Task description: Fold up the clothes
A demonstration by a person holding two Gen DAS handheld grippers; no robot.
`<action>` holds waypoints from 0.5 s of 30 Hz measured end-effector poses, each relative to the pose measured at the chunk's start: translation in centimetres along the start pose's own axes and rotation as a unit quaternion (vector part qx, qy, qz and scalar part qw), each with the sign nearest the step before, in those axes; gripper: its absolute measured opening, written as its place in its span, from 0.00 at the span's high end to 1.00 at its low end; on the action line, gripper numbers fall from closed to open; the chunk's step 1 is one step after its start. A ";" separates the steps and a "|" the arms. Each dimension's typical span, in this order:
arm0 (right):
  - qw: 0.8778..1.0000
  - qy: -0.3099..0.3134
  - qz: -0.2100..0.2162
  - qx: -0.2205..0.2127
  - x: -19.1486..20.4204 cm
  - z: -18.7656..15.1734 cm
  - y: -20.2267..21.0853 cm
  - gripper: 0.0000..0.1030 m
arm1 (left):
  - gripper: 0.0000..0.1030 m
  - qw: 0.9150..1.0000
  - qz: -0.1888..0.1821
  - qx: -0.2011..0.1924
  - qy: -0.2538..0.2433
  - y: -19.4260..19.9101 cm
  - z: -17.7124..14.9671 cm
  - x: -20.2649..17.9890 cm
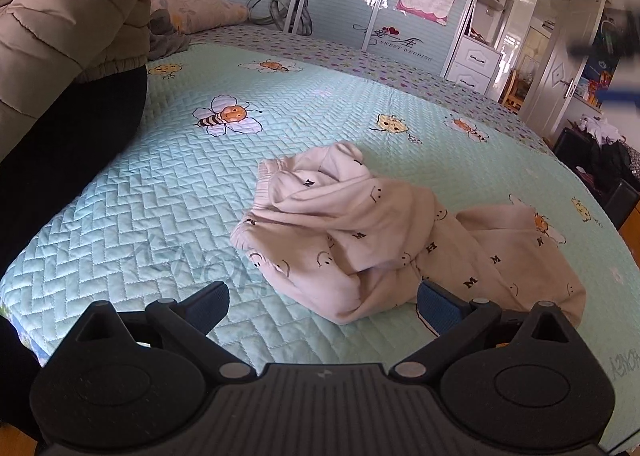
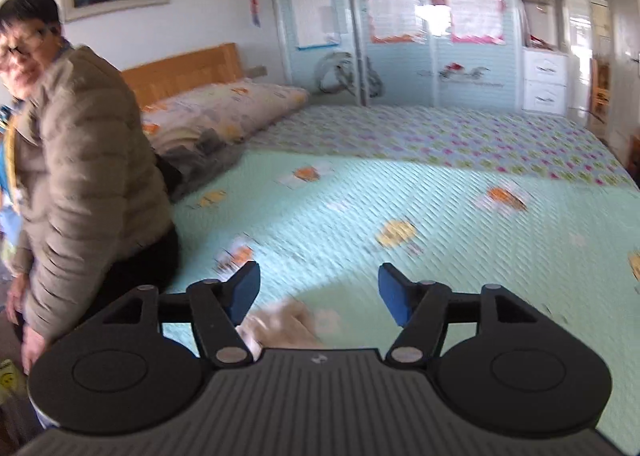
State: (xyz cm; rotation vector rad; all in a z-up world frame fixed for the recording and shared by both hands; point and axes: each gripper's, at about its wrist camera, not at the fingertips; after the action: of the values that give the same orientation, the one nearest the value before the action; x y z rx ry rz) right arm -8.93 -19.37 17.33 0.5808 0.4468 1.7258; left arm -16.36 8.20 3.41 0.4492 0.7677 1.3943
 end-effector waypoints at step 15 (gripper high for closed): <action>0.986 -0.162 0.020 0.045 -5.3 -16.4 -1.8 0.32 | 0.02 0.988 0.152 0.008 -0.013 -7.1 5.2 4.5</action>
State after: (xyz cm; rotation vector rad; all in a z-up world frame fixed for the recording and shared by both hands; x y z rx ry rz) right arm -16.41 -23.98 2.38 0.9238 0.2835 1.6176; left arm -7.64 12.33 1.12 0.6149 0.7099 1.6638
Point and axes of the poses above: each gripper's, at about its wrist camera, not at the fingertips, and y roughly against the way its jaws point, x to its left, z to its top, and after that the axes turned 5 degrees about x, right-handed
